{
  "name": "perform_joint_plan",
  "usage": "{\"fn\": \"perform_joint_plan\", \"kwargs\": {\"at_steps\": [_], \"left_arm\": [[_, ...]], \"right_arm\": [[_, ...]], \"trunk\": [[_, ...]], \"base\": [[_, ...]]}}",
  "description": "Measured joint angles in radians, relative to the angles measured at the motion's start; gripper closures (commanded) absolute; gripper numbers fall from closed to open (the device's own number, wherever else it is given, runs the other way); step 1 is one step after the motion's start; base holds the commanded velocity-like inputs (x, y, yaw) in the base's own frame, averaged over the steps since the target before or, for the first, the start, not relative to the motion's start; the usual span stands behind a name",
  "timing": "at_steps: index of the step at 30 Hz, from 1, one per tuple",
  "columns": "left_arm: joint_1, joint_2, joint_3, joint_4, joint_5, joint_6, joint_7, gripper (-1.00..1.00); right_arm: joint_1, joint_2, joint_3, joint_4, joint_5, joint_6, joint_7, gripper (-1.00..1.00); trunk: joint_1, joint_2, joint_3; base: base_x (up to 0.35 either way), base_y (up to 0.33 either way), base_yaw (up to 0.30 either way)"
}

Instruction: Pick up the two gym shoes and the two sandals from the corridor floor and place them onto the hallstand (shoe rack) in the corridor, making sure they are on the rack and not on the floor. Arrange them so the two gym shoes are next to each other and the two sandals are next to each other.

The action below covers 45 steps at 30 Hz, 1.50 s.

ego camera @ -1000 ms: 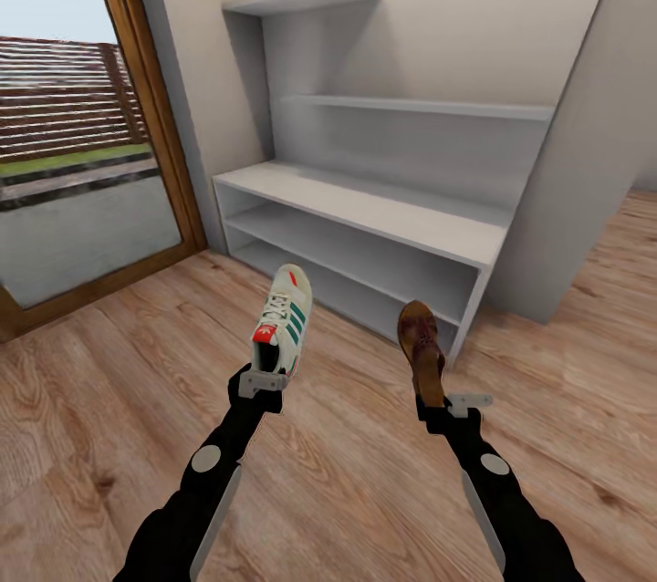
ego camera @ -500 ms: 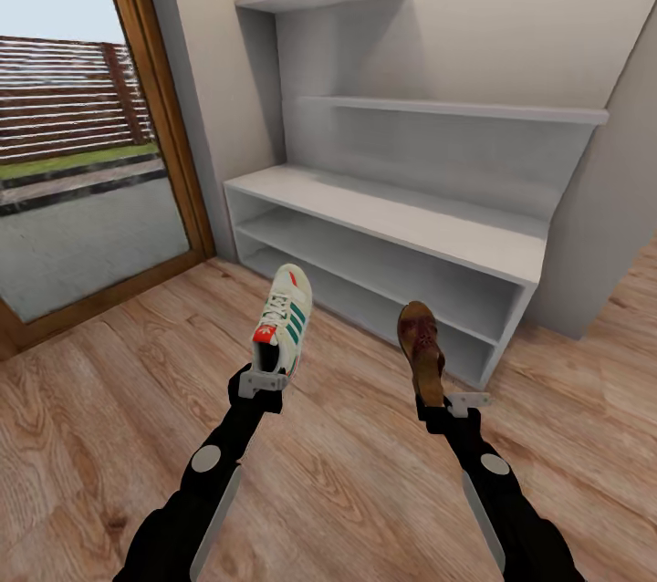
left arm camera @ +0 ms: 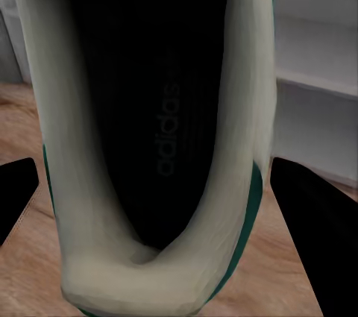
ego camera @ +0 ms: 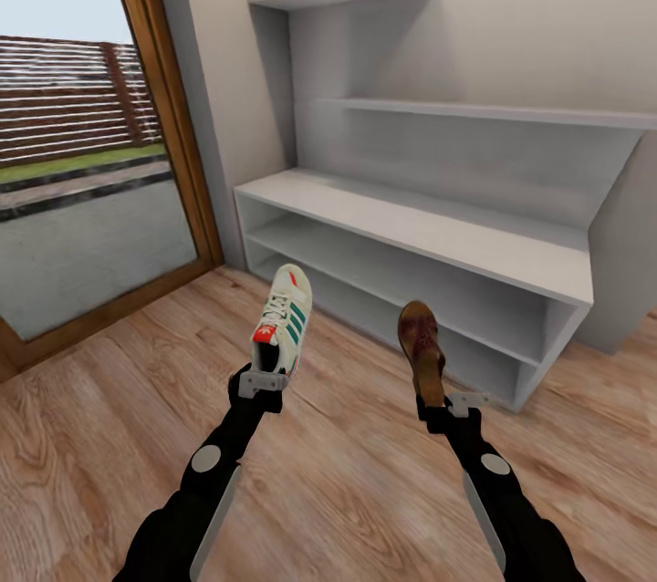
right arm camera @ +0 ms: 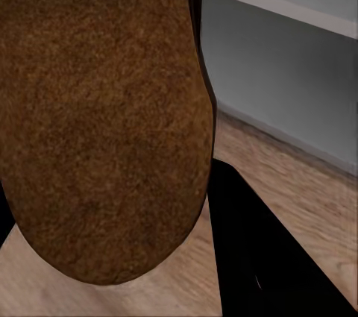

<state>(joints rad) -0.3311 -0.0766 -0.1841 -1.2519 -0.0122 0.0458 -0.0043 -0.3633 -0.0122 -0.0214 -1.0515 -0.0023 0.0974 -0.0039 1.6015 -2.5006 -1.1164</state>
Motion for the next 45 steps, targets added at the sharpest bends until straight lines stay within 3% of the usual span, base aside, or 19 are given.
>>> {"fn": "perform_joint_plan", "kwargs": {"at_steps": [10,45], "left_arm": [[0.0,0.0,0.0,0.0,0.0,0.0,0.0,1.0],[0.0,0.0,0.0,0.0,0.0,0.0,-0.001,1.0]], "right_arm": [[0.0,0.0,0.0,0.0,0.0,-0.001,0.0,1.0],[0.0,-0.002,0.0,0.0,-0.001,-0.001,0.0,1.0]], "trunk": [[0.0,0.0,0.009],[0.0,0.0,0.04]], "base": [[0.188,0.231,-0.162],[0.003,0.003,-0.223]]}}
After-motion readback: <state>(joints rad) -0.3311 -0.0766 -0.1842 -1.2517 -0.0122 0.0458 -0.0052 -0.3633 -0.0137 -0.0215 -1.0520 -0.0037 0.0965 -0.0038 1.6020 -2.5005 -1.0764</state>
